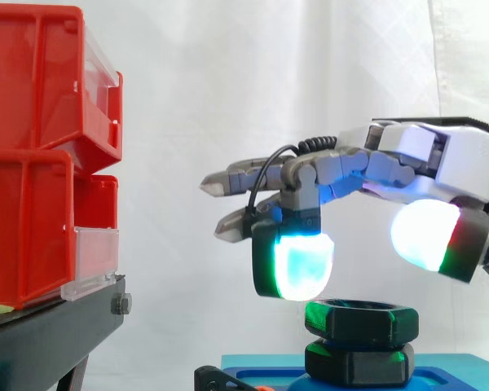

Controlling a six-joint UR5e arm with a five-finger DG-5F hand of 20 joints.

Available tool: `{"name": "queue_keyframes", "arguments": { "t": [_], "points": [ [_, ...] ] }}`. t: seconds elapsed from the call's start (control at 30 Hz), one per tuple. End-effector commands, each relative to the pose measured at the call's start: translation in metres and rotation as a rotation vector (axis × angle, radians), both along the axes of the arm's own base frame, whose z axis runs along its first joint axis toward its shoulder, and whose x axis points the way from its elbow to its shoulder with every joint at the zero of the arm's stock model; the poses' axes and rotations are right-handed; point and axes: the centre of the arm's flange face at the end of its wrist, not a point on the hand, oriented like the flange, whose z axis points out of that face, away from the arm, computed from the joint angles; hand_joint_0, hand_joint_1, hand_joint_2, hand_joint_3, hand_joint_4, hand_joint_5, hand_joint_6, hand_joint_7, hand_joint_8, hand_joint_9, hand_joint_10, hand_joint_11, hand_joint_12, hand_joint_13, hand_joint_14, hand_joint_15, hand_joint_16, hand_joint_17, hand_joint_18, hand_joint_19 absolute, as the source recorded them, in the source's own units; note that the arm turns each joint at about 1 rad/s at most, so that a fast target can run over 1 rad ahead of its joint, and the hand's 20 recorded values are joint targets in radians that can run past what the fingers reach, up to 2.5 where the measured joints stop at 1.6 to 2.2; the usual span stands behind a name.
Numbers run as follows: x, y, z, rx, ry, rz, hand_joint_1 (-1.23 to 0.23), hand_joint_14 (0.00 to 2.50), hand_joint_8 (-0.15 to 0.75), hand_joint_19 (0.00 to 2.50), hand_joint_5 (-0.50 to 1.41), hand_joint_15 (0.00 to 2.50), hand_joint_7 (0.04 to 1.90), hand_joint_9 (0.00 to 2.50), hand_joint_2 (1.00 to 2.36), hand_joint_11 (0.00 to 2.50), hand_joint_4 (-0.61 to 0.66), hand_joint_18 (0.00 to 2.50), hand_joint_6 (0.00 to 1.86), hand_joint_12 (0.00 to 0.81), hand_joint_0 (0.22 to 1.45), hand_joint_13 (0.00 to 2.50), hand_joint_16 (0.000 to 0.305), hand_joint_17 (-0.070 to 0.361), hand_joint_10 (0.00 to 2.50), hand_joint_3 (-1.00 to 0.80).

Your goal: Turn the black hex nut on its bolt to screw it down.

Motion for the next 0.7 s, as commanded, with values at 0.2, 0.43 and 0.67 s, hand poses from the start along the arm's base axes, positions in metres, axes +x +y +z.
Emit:
{"name": "queue_keyframes", "arguments": {
  "t": [0.2,0.43,0.67],
  "points": [
    [0.01,0.014,0.036,0.049,0.091,0.025,-0.14,0.0,0.214,0.18,-0.03,0.0,1.34,0.68,1.0,0.0,0.12,0.19,0.5,0.357,0.45,0.32,0.046,0.103,0.0,-0.5],
    [0.013,0.031,0.018,0.048,0.119,-0.015,-0.14,0.0,0.215,0.17,-0.03,0.0,1.33,0.68,1.0,0.0,0.11,0.18,0.5,0.352,0.45,0.32,0.046,0.103,0.0,-0.5],
    [0.016,0.063,-0.002,0.047,0.081,-0.02,-0.18,0.0,0.215,0.14,-0.03,0.0,1.38,0.74,1.0,0.03,0.11,0.22,0.5,0.328,0.45,0.37,0.045,0.101,0.0,-0.5]
  ]
}}
